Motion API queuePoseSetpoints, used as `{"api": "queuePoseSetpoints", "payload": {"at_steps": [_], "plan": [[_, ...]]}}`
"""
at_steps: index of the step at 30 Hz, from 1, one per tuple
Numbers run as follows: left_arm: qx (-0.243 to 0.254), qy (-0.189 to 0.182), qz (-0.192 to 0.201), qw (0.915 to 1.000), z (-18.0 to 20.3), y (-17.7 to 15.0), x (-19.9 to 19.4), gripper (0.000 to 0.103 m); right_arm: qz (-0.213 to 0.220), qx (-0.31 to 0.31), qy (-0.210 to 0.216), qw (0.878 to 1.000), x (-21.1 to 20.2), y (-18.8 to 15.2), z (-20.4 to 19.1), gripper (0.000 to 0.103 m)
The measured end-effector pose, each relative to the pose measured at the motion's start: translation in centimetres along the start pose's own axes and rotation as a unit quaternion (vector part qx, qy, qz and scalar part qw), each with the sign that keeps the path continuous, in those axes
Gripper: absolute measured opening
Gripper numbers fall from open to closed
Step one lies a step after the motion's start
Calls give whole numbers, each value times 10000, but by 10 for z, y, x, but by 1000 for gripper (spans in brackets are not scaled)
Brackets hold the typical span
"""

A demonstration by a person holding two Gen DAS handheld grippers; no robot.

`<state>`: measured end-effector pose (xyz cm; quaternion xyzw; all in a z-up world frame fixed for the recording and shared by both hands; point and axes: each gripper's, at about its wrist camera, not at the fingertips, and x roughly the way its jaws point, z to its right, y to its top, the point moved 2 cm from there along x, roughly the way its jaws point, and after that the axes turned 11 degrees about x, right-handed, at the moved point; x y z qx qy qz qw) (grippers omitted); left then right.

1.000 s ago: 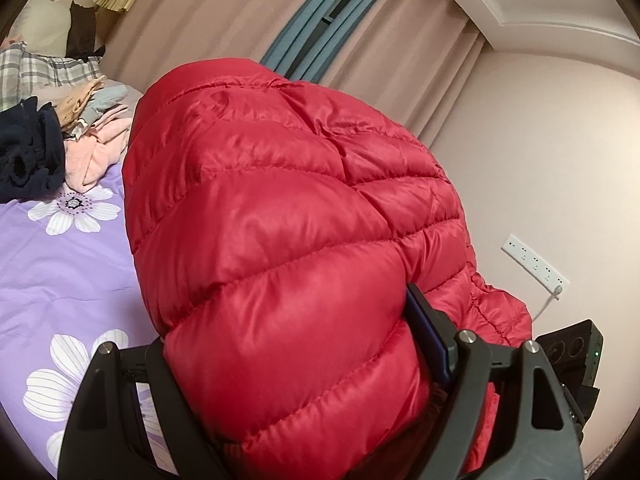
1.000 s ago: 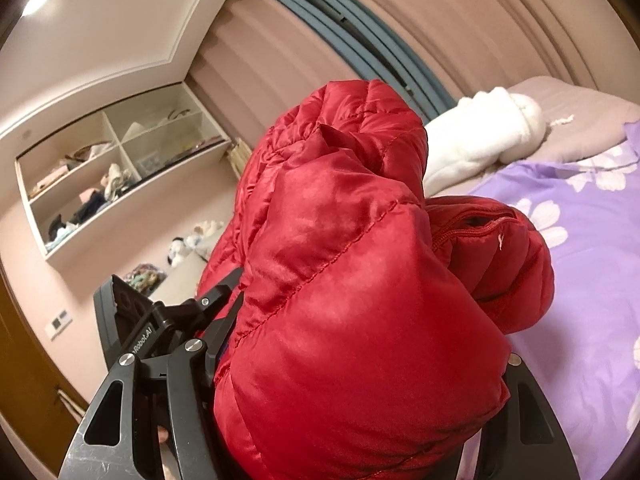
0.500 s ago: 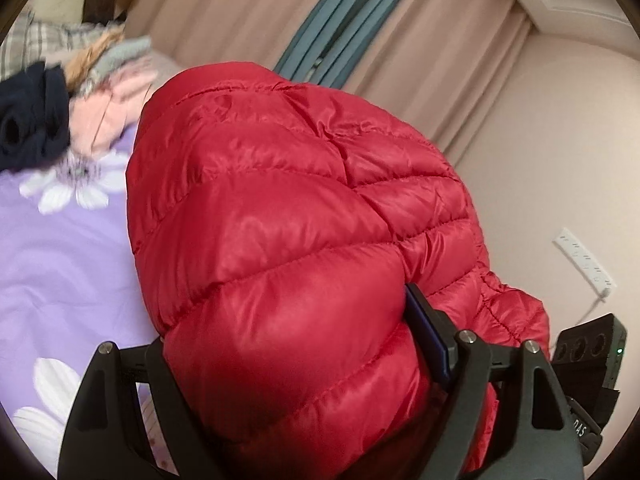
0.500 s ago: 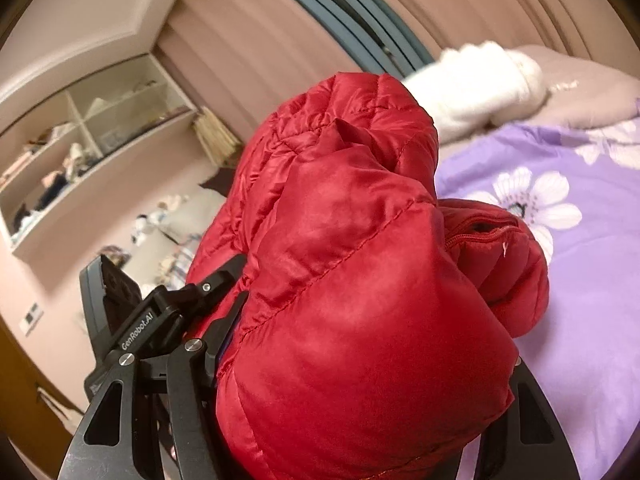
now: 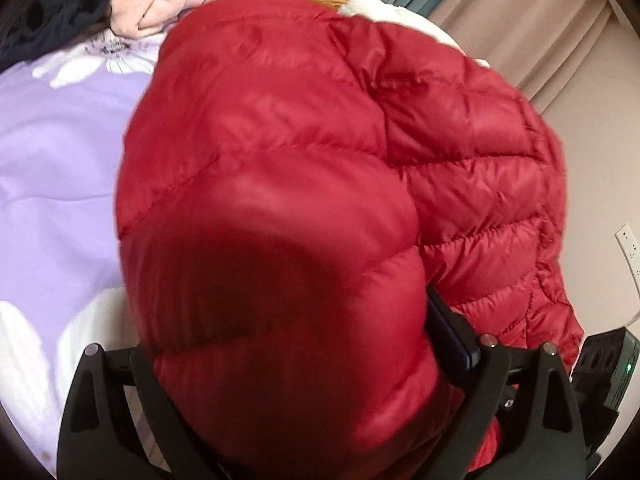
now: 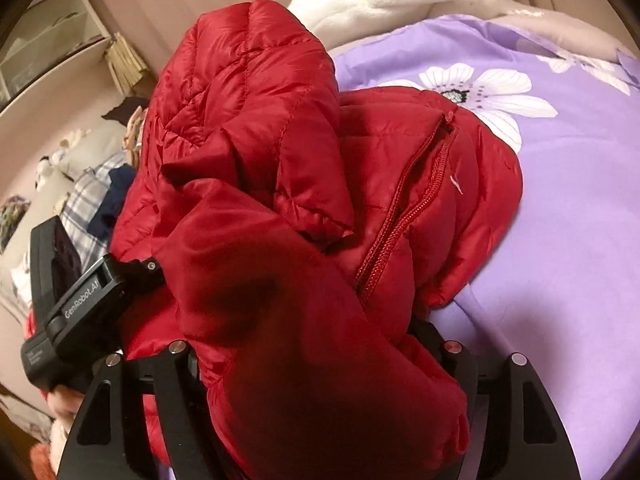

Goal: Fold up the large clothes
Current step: 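Lower the jacket bundle onto the sheet with both grippers, then open both grippers and pull them back from the jacket bundle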

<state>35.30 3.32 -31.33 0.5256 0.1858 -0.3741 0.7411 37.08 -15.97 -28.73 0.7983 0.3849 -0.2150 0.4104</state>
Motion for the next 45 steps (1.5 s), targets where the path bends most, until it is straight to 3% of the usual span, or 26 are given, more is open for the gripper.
{"api": "queuePoseSetpoints", "payload": {"at_steps": [3,6,8,11,12,13,15,17,18,22,26,29,33,40,43,45], "plan": [[-72,19,-32,10000,-3,8,-30,90,-75,108,-84,9999,-29,7,-3,74],[-255,61,247,9994,-10,20,-66,84,471,-89,-366,9982,-80,17,-14,74],[-241,300,526,9979,-15,31,-89,76,895,-265,-356,9950,-117,26,-28,74],[58,979,760,9923,-17,44,-109,69,940,-493,-171,9942,-132,41,-55,74],[141,1060,795,9911,-13,44,-112,69,884,-554,-190,9944,-130,45,-60,71],[233,1093,759,9908,-14,48,-106,69,802,-603,-233,9947,-125,50,-64,56],[418,1146,255,9922,-13,52,-76,69,410,-557,-375,9969,-99,54,-65,40],[394,1249,-361,9907,-17,47,-36,70,-98,-404,-761,9962,-56,57,-55,39],[377,1348,-431,9892,-20,43,-23,72,-207,-365,-969,9944,-36,61,-48,37],[519,1651,-329,9844,-23,32,-1,75,-422,-339,-1281,9903,1,57,-30,37],[362,1557,-369,9865,-28,33,-14,74,-464,-211,-1262,9907,-9,58,-30,37],[283,1541,-148,9875,-16,39,-44,70,-296,-203,-1078,9935,-36,57,-38,37],[754,1854,350,9791,23,37,-110,70,-23,-459,-992,9940,-90,50,-58,37],[1435,1520,1327,9689,94,24,-224,72,734,-920,-731,9904,-200,27,-89,37],[1577,1346,1541,9661,114,15,-261,84,1013,-1125,-600,9866,-235,18,-102,38],[1601,1242,1732,9638,125,5,-286,99,1074,-1187,-557,9855,-249,15,-105,41]]}}
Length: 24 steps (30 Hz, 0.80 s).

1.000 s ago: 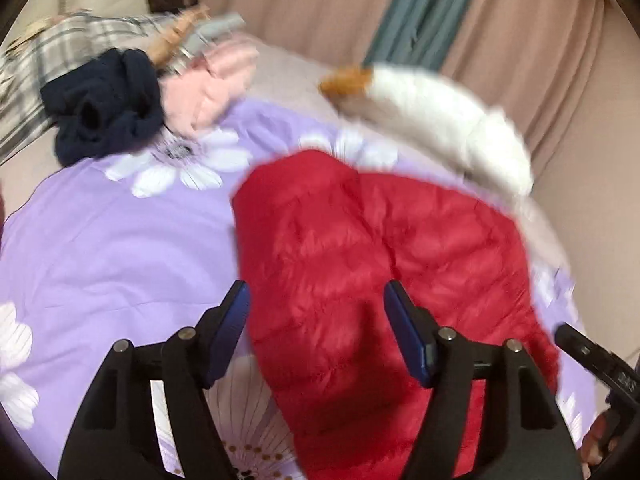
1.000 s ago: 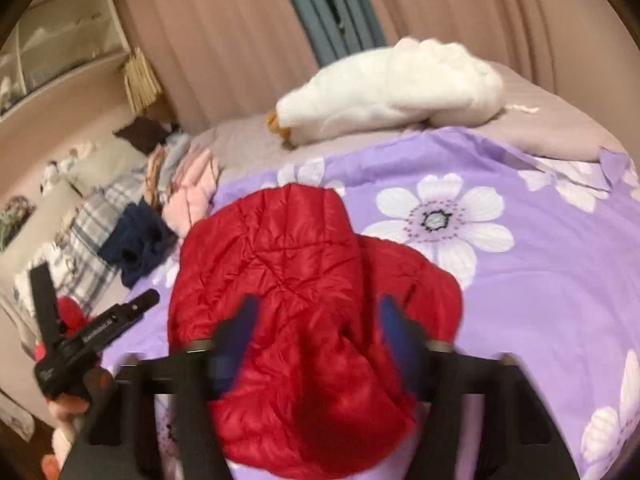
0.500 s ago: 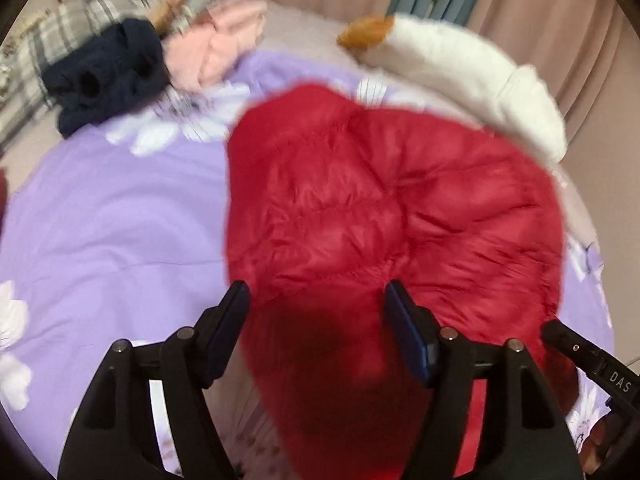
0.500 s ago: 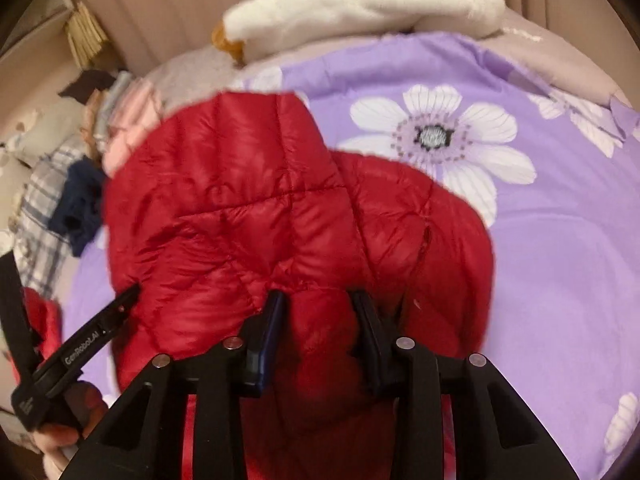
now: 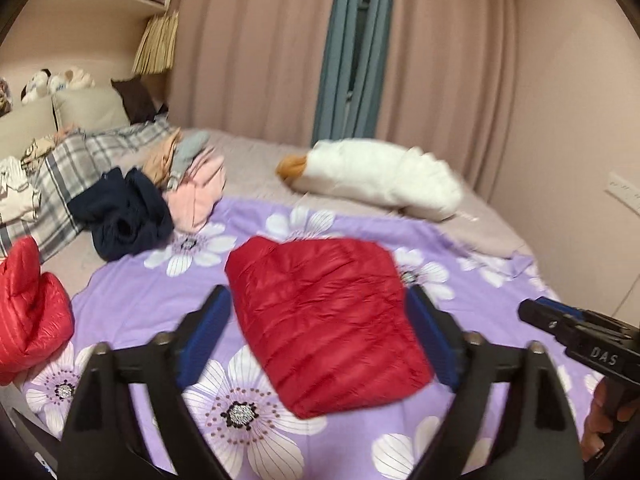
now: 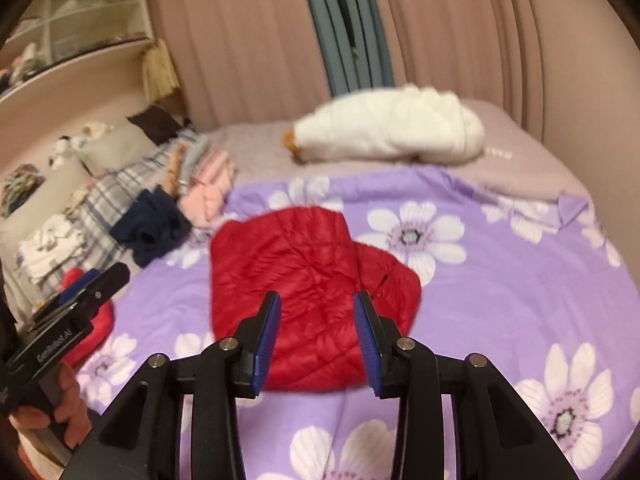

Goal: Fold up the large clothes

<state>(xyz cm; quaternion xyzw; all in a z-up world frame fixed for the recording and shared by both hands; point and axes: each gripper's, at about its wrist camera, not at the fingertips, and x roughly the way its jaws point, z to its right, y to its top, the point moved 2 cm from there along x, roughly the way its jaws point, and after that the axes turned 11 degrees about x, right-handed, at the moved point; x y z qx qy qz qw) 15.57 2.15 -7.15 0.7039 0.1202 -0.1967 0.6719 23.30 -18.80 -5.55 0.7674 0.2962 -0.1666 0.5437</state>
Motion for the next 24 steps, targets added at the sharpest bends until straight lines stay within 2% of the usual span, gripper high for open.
{"api": "queuePoseSetpoints", "payload": {"at_steps": [2,4,5,7,9,15,19,24], "plan": [[-115,4,247,9996,3,2,-21,103,67,-60,-128,9999,-14,-2,-1,50],[-146,38,489,9987,6,3,-39,103,266,-194,-258,9991,-31,-5,-4,66],[-94,86,539,9985,9,4,-47,103,346,-229,-262,9988,-33,-6,-5,71],[26,63,557,9984,12,6,-54,103,539,-299,-200,9979,-46,-9,-6,91],[103,-40,553,9984,17,8,-63,103,689,-357,-152,9969,-57,-11,-8,100],[5,-130,775,9969,22,6,-87,103,803,-418,-423,9950,-72,-17,-10,101],[165,-183,850,9961,30,9,-98,103,872,-428,-446,9943,-78,-20,-10,101],[262,-50,814,9963,36,9,-102,103,986,-407,-534,9929,-83,-22,-10,101]]}}
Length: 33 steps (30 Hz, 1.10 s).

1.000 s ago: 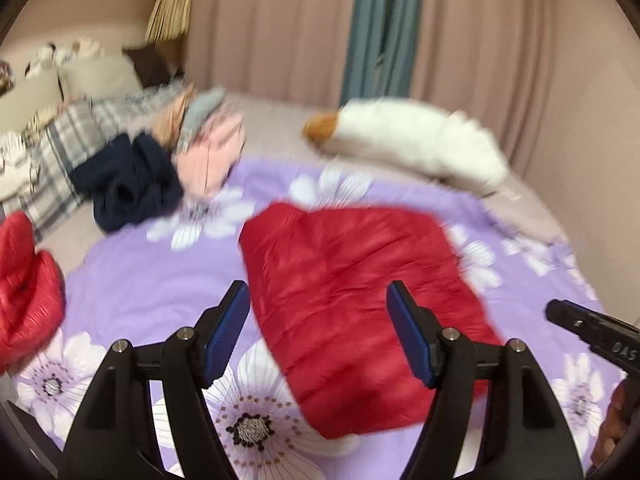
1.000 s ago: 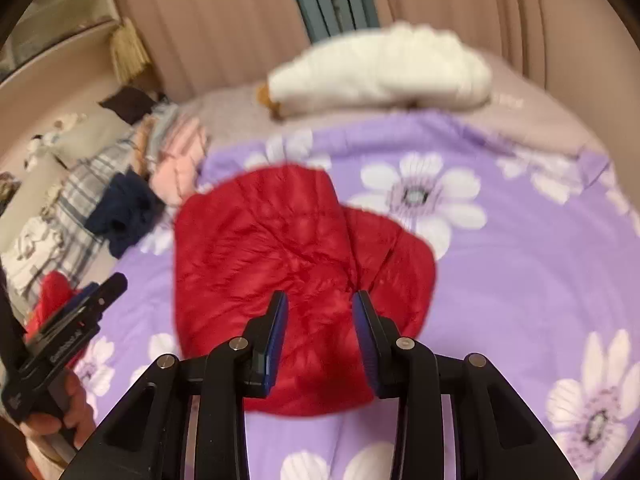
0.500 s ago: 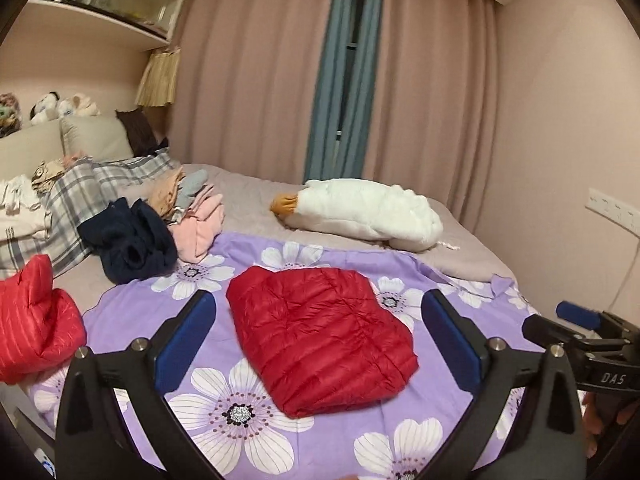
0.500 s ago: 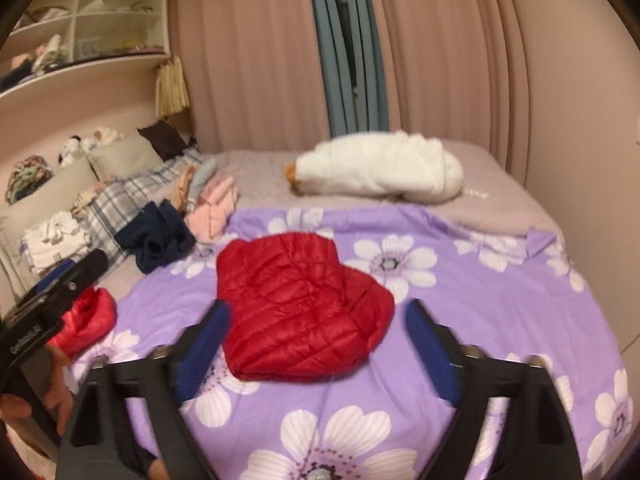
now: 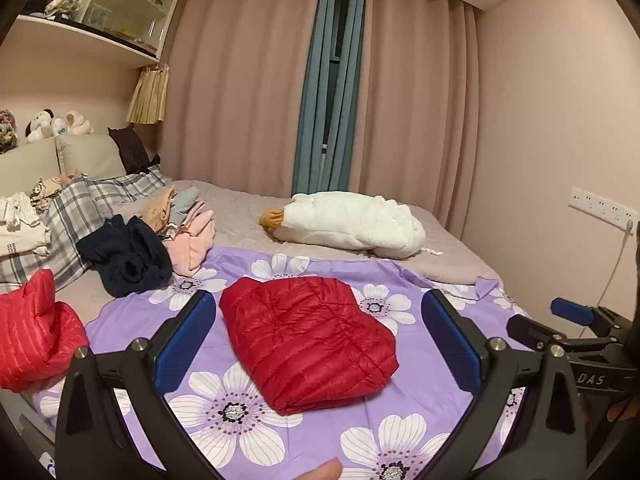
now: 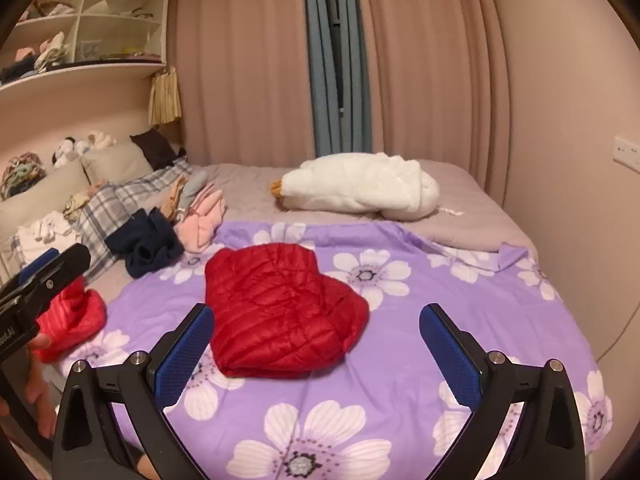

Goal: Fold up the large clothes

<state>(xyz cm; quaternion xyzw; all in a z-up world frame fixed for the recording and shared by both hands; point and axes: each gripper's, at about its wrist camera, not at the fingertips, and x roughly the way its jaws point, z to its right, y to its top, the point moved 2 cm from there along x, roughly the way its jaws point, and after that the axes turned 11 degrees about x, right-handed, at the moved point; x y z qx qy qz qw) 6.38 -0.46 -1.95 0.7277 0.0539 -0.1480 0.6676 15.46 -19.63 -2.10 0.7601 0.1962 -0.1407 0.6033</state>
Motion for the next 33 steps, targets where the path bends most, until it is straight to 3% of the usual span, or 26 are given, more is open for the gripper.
{"api": "queuePoseSetpoints", "payload": {"at_steps": [18,24,33], "plan": [[75,24,-124,9999,2,-1,-2,103,-72,-144,-151,9998,-5,-6,2,102],[-27,-154,-194,9997,1,-2,1,103,-115,-145,-195,9996,-3,-6,3,102],[311,-52,-198,9993,11,-6,3,103,-190,-214,-292,9992,0,-9,1,102]]}}
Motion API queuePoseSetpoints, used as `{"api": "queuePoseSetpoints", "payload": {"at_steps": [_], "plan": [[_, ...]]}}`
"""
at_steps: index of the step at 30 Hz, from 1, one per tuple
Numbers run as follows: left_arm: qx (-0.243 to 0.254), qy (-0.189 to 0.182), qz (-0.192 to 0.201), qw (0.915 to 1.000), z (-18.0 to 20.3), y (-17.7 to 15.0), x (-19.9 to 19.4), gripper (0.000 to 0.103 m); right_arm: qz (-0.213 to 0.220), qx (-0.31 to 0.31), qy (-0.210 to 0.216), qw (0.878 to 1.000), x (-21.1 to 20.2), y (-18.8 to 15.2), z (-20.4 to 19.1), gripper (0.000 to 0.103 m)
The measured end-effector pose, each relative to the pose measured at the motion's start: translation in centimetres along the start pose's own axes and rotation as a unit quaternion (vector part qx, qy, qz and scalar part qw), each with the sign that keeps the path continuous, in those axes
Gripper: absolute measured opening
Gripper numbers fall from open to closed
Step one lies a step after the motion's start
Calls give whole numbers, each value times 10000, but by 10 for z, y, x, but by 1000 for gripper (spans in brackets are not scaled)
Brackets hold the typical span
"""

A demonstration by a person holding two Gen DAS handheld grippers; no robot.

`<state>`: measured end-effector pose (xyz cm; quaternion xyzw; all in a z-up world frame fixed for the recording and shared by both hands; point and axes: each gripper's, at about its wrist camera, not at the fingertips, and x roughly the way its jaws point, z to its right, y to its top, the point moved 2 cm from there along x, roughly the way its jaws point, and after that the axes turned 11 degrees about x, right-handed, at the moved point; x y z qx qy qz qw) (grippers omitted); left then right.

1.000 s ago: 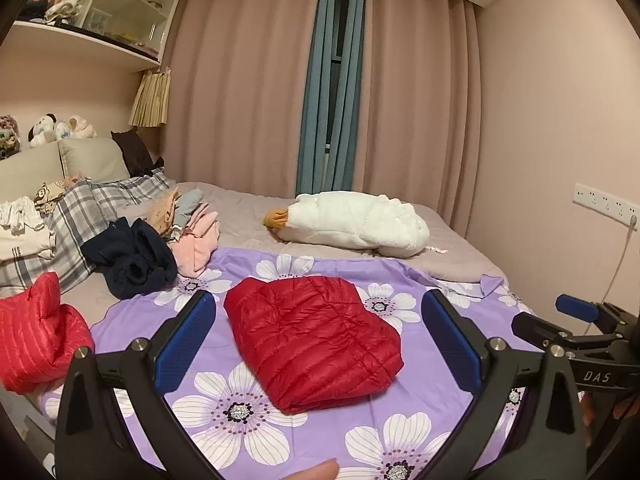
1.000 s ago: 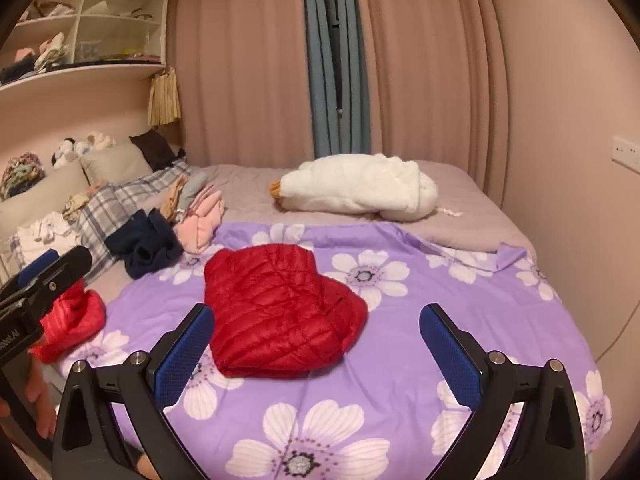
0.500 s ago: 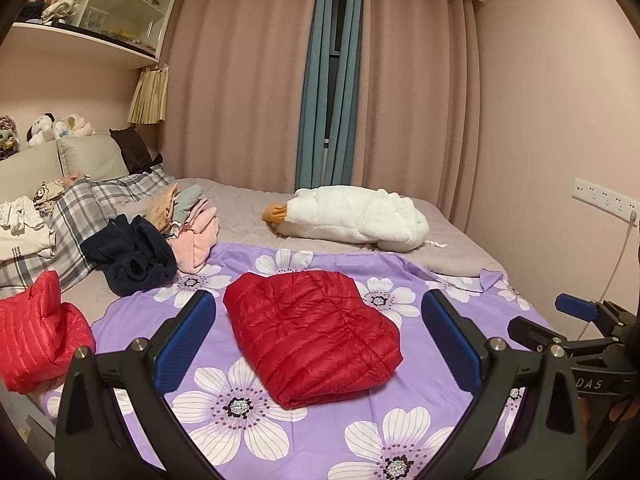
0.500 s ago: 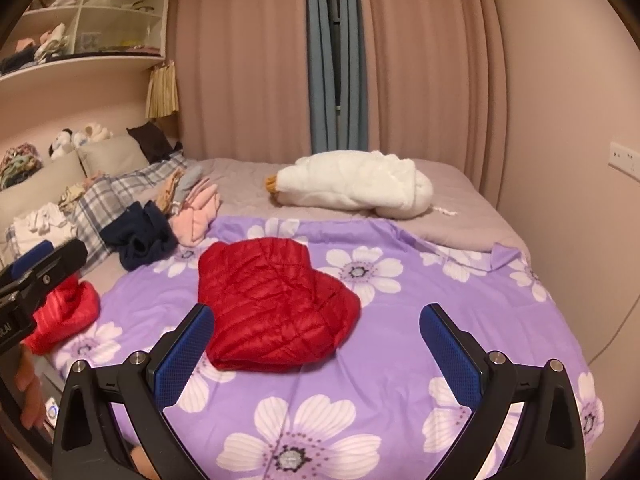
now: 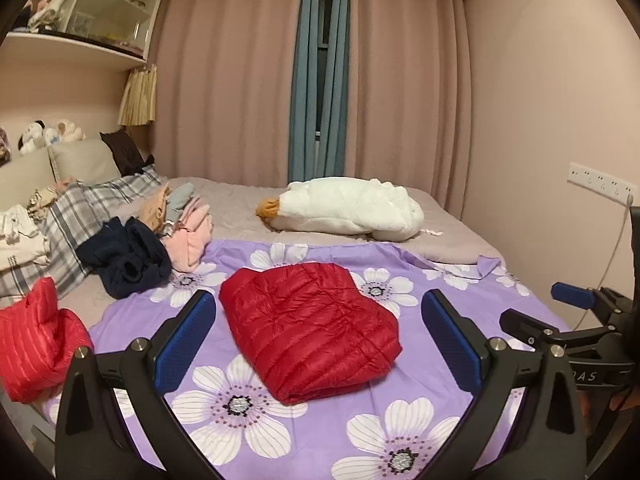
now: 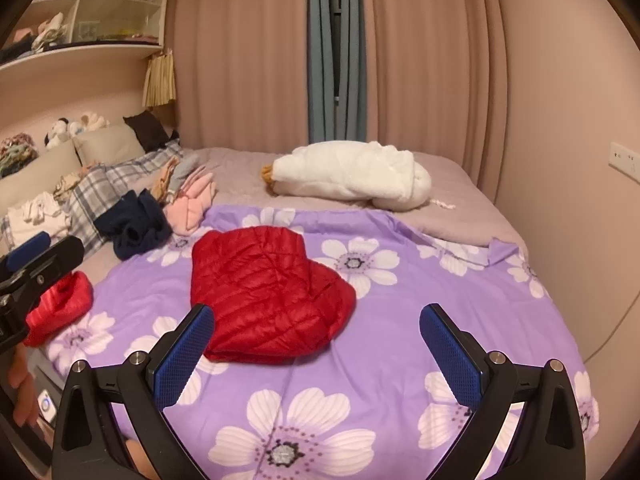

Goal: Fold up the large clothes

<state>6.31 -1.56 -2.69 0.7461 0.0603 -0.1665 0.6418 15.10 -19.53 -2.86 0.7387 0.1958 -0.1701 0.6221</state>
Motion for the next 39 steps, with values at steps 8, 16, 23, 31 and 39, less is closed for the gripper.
{"api": "queuePoseSetpoints", "payload": {"at_steps": [8,16,23,31,39], "plan": [[-89,-18,39,10000,-4,0,-2,103,-40,-77,-12,10000,1,-1,-4,102],[-161,-23,68,9998,-9,1,-1,103,1,-16,-5,10000,2,0,-3,102],[-128,40,85,9999,-7,0,1,103,22,195,91,9998,3,2,3,102],[-137,2,52,9999,-3,-2,3,103,-33,78,7,10000,7,-1,-1,102],[-178,12,16,9998,-7,-4,5,103,-49,76,-3,10000,8,-2,-3,102]]}}
